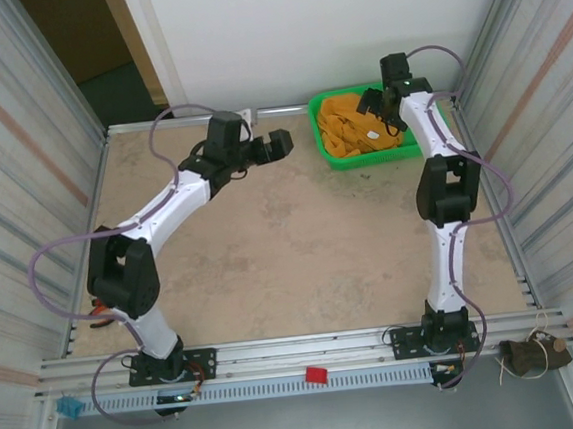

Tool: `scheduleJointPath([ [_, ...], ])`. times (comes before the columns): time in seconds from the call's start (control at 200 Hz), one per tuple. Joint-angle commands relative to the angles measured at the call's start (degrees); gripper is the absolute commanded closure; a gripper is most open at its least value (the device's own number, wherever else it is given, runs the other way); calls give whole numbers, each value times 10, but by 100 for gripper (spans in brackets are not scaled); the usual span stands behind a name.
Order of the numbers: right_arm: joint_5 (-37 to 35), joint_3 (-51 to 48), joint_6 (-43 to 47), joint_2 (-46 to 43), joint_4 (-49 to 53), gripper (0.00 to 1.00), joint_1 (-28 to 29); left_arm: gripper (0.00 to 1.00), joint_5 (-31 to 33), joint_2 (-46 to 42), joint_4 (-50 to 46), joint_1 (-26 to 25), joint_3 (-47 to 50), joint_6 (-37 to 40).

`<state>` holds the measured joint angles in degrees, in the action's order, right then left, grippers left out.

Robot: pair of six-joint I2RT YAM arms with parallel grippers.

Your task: Fold the inside-out t-shirt

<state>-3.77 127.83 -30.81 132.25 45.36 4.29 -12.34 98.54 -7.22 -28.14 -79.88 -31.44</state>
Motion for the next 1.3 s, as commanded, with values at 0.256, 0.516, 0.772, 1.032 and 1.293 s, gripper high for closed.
scheduleJointPath([
  [0.256, 73, 172, 7, 153, 58, 74, -8, 1, 13, -74, 2, -1, 114, -24],
  [0.516, 195, 171, -17, -19, -35, 100, -18, 1, 33, -81, -3, -1, 114, -7],
  [0.772, 214, 179, -47, -238, -140, 100, 6, 1, 43, -21, -11, 3, 54, 29],
  [1.032, 134, 165, -25, -409, -158, 100, -7, 1, 11, 112, 55, 3, -61, 18],
  [1.293, 130, 120, -60, -501, -121, 100, -81, 1, -35, 289, 102, -5, -238, -51],
])
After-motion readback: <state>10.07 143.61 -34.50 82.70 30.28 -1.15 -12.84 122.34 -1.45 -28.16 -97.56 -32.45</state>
